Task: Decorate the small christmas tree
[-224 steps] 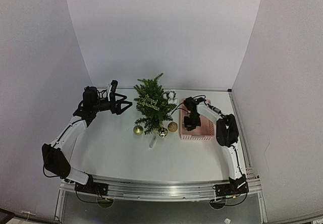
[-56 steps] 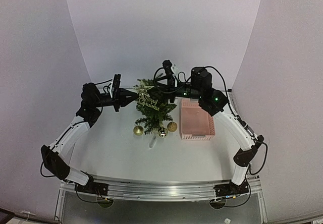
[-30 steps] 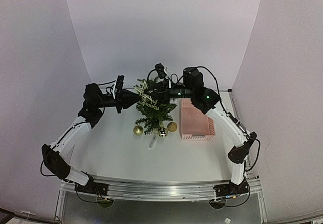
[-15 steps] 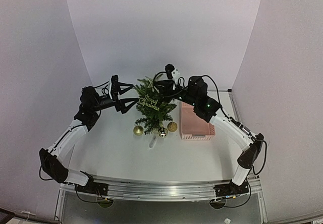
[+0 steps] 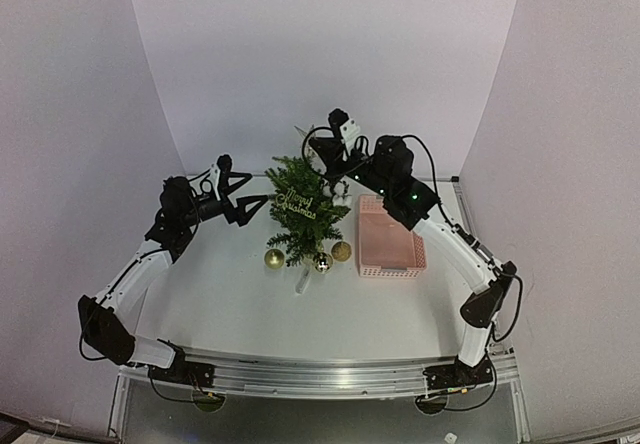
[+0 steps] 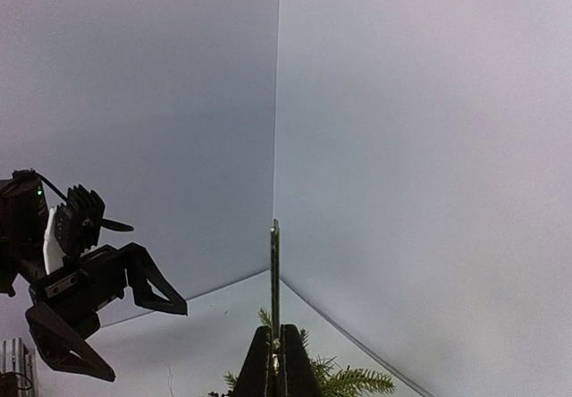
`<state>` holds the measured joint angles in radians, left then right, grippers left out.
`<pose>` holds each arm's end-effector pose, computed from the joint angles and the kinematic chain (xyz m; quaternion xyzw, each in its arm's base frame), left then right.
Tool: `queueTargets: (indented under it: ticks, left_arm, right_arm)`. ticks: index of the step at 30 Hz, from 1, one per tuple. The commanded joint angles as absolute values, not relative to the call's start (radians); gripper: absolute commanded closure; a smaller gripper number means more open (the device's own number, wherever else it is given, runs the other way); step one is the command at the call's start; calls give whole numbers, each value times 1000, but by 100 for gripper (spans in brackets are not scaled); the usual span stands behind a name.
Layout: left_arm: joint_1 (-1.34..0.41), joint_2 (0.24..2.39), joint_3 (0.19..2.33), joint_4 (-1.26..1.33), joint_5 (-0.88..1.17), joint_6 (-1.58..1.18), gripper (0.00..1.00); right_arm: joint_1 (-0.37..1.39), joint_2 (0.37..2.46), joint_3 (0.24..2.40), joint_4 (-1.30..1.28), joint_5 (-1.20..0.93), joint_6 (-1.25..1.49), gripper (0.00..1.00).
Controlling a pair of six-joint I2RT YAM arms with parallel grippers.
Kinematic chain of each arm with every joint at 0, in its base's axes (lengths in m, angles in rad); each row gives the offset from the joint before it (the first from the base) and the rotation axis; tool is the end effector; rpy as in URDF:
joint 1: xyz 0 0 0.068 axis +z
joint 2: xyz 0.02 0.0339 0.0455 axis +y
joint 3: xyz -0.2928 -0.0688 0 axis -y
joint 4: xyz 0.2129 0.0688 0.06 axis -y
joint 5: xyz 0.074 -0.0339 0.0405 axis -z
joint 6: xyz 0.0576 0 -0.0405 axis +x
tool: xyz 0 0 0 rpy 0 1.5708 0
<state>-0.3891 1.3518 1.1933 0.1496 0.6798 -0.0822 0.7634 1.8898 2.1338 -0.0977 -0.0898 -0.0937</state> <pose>0.2591 -0.1454 0.4239 0.3343 0.6259 -0.3852 0.5901 0.3099 0.3037 0.5203 -0.3022 0.5797 0.2762 0.7045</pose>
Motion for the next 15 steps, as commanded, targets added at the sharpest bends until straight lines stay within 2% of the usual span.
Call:
queueTargets:
  ticks: [1,15]
  left_arm:
    - [-376,1341,1188,142,652,-80,0]
    - [-354,1362,1195,122,657,-80,0]
  right_arm:
    - [753,1943,2171,-133,-88,-101,100]
    - [744,1953,2197,-174,-77,-79,100]
